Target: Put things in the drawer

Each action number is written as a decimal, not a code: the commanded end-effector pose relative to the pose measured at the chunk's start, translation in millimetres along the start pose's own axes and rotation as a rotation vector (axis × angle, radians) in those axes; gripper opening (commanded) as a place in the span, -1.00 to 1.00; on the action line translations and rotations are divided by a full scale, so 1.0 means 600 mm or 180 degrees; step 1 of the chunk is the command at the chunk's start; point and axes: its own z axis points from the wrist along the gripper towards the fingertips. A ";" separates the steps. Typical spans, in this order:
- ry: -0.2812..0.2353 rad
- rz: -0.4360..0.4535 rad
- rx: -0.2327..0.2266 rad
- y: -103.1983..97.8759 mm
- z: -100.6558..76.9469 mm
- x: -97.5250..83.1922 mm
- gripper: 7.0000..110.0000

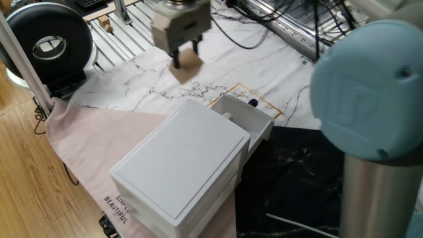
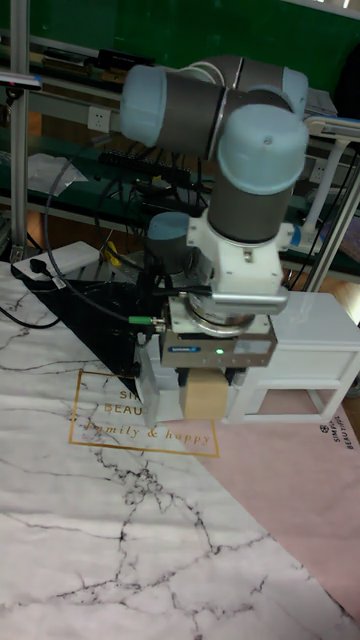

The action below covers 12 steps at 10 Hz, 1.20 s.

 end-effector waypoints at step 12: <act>0.2026 -0.0158 -0.0095 0.000 0.102 0.209 -0.71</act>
